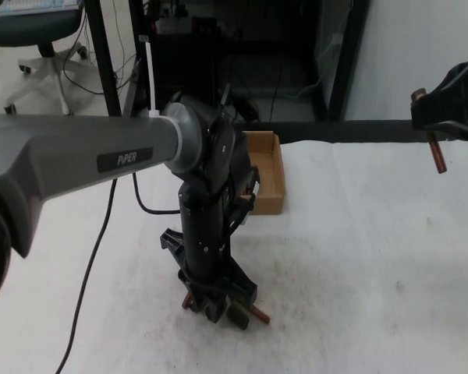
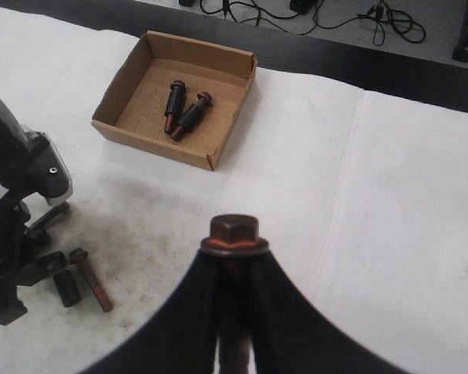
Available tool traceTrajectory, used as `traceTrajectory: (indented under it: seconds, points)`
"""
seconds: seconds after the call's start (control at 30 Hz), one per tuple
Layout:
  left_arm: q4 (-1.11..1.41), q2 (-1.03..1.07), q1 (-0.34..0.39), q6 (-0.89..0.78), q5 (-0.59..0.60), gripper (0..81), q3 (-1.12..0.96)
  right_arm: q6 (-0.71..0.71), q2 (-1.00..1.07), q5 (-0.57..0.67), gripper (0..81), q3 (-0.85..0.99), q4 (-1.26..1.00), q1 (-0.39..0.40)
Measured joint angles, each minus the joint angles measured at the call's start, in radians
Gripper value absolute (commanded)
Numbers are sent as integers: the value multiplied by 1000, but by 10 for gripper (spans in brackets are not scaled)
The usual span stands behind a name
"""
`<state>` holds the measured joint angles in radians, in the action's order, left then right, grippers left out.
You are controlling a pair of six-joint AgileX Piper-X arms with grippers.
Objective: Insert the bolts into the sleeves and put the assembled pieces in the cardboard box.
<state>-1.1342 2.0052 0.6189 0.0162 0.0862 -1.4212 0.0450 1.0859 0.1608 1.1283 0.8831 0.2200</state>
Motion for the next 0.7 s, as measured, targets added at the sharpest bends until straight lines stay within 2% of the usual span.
traceTrajectory:
  seconds: [0.43, 0.7]
  points:
    - [31, 0, 0, 35, 13, 309, 0, 0, 0, 0, 8, 0, 0, 0]
    - [38, 0, 0, 44, 13, 349, 0, 0, 0, 0, 8, 0, 0, 0]
